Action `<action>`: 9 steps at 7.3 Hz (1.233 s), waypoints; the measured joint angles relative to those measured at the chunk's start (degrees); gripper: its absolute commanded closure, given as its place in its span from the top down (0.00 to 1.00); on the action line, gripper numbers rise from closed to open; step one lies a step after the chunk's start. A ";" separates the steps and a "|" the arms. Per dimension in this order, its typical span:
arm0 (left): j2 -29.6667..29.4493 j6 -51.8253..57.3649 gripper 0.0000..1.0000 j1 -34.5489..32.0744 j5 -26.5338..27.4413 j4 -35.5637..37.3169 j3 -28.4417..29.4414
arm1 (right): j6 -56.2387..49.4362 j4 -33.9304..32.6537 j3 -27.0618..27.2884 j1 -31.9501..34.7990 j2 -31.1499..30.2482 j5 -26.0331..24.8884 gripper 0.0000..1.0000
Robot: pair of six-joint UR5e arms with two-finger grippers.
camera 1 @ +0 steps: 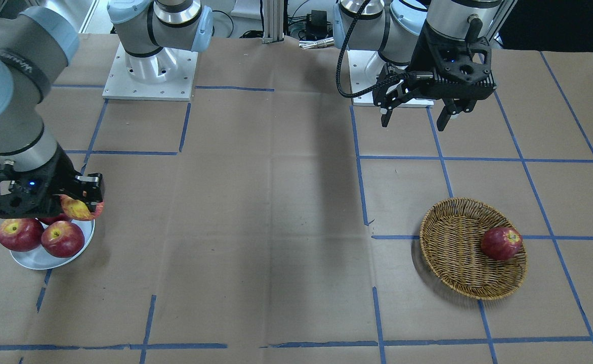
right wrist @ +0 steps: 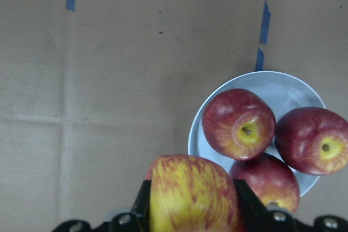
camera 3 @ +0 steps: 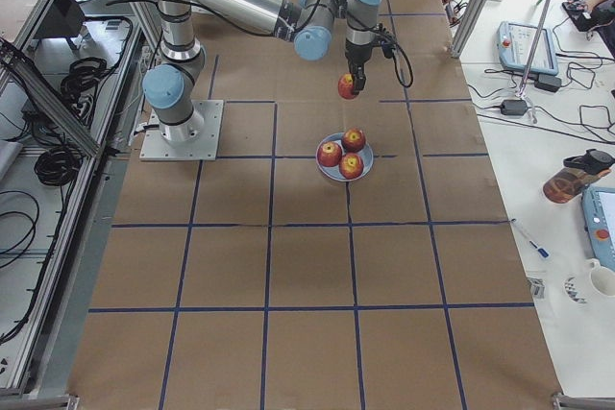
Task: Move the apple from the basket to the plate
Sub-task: 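Lift the apple with the right gripper and carry it over the white plate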
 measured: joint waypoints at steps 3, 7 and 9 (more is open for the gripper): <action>-0.19 -0.01 0.98 0.06 1.27 -0.37 0.14 | -15.36 -4.82 3.85 -11.28 1.37 0.86 0.42; -0.57 -0.28 0.98 0.07 1.30 -2.86 1.03 | -15.55 -7.12 3.95 -11.65 2.09 1.75 0.42; -0.25 -1.29 0.98 0.01 0.83 -3.73 0.47 | -14.65 -9.80 3.95 -10.24 3.51 2.27 0.42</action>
